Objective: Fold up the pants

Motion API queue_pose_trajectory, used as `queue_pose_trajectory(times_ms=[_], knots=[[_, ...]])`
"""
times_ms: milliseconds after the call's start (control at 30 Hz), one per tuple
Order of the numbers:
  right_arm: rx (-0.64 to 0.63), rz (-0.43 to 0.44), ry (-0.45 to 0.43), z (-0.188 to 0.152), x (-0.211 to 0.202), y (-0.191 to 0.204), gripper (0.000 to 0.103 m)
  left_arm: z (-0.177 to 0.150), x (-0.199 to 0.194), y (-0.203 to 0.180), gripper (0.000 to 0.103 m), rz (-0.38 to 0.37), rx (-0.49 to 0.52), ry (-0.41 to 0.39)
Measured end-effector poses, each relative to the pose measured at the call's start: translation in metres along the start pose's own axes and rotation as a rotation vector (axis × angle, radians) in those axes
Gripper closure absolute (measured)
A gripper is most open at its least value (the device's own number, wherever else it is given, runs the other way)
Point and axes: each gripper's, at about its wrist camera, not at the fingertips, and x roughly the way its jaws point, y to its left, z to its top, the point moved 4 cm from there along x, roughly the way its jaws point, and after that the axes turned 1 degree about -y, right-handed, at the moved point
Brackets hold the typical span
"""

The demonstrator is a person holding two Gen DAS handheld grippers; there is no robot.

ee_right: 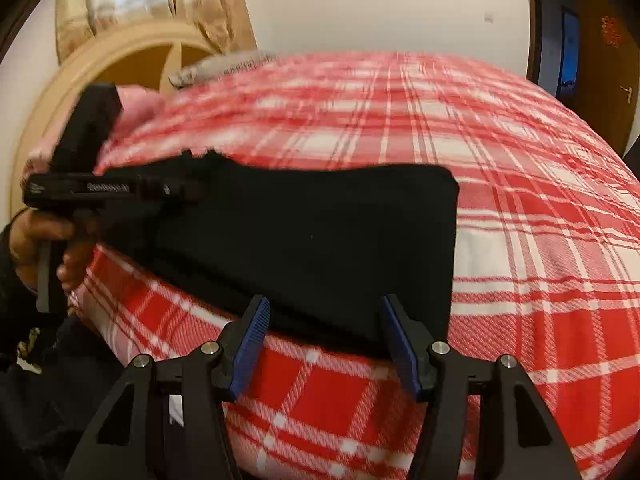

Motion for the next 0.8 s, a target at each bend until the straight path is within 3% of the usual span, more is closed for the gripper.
queue_pose_trajectory(times_ms=[133,233,300,367,467,667,800], knots=[[0.043,-0.002,0.006,0.008,-0.013,-0.006,0.044,-0.003,0.001,-0.005,0.087,0.027,0.037,-0.013],[0.034,-0.004,-0.056,0.023,-0.025,-0.002,0.044,-0.005,-0.008,-0.008,0.066,0.038,0.056,-0.04],[0.021,0.002,-0.064,0.032,-0.021,0.0,0.044,-0.007,-0.016,-0.01,0.042,0.068,0.083,-0.07],[0.029,-0.02,-0.046,0.038,-0.007,-0.005,0.044,-0.009,-0.019,-0.009,0.039,0.119,0.124,-0.09],[0.1,-0.05,0.052,0.032,0.021,-0.024,0.044,-0.012,-0.009,0.0,0.037,0.187,0.145,-0.058],[0.012,-0.087,0.0,0.04,0.007,-0.004,0.044,-0.009,-0.001,0.005,0.034,0.212,0.142,-0.063],[0.0,-0.013,-0.019,0.057,0.012,0.021,0.044,-0.012,-0.009,0.003,0.028,0.23,0.16,-0.07]])
